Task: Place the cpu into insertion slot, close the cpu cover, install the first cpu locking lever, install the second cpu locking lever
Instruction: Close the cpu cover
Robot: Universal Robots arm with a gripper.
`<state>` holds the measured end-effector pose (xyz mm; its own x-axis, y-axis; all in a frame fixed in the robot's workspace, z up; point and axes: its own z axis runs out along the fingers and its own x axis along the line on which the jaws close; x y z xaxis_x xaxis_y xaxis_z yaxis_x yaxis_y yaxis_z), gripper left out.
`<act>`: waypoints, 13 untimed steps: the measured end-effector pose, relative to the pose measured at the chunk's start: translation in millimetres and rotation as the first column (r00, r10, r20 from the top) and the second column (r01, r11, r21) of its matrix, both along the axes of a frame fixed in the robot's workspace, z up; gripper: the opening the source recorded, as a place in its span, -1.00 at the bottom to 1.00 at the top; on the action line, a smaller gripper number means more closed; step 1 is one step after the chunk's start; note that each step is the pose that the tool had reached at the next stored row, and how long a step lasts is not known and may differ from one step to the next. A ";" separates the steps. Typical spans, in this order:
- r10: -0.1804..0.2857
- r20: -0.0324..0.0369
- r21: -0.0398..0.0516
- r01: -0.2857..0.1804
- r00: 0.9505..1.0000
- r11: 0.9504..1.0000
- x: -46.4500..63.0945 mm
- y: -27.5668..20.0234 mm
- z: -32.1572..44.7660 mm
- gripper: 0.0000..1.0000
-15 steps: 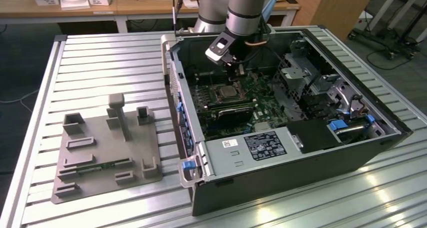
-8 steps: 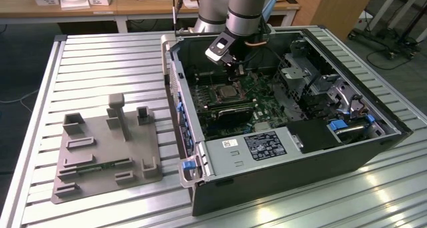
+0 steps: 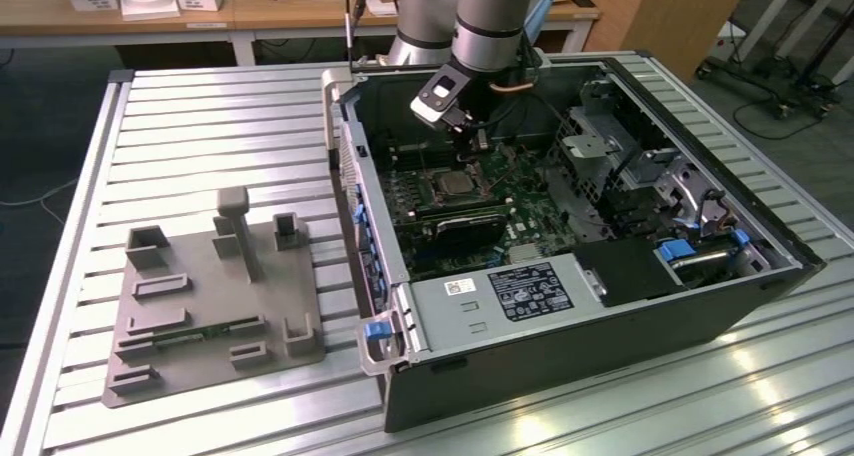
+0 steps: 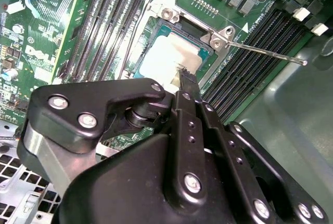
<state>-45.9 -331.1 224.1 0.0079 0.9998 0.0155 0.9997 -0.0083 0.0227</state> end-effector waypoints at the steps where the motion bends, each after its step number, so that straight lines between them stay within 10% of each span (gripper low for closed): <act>1: 0.000 0.000 0.000 0.000 1.000 1.000 0.0 0.0 0.6 -0.80; 13: 0.000 0.003 0.000 0.000 1.000 1.000 0.0 0.1 17.4 -0.80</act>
<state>-45.8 -331.0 241.4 0.0080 0.9998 0.0160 0.9996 -0.0084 0.0259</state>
